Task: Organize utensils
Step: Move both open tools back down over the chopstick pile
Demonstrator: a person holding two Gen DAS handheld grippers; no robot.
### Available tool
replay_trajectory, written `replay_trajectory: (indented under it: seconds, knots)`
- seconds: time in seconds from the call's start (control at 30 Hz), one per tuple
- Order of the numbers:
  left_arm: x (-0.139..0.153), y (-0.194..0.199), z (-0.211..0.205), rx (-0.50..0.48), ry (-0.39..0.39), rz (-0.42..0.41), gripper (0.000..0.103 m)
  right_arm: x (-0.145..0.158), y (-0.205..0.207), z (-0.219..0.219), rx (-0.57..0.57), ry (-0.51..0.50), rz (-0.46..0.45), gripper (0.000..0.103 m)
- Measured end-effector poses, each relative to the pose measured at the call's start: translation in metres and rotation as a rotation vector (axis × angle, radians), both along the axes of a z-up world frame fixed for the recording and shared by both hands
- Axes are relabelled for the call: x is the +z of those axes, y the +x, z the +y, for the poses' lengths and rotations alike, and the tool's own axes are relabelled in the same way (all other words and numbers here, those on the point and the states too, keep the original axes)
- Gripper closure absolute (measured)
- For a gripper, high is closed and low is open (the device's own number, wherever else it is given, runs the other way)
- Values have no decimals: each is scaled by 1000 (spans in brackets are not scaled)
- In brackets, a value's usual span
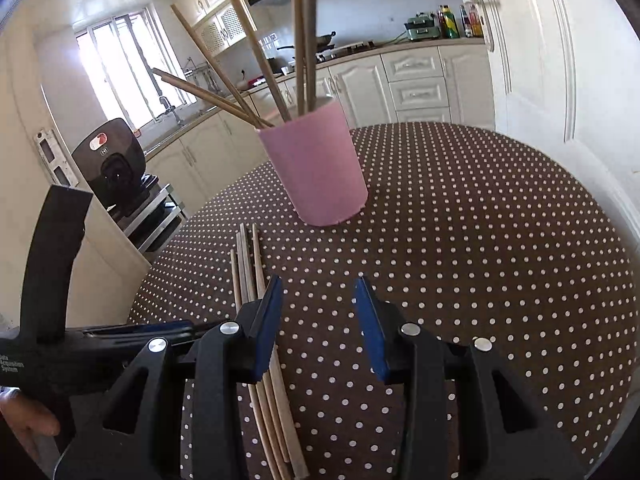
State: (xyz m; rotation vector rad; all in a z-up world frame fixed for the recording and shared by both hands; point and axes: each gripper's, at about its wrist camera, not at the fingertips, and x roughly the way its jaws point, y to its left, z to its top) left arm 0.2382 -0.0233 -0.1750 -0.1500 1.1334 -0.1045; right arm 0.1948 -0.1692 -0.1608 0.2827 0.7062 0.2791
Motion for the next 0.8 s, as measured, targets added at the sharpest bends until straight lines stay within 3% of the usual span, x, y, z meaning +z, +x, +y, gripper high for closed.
replay_trajectory:
  seconds: [0.73, 0.8]
  knots:
    - [-3, 2, -16, 25, 118, -14, 41, -9, 6, -18, 12, 36, 39, 62]
    - [-7, 4, -19, 16, 162, -18, 41, -10, 7, -21, 6, 41, 45, 62]
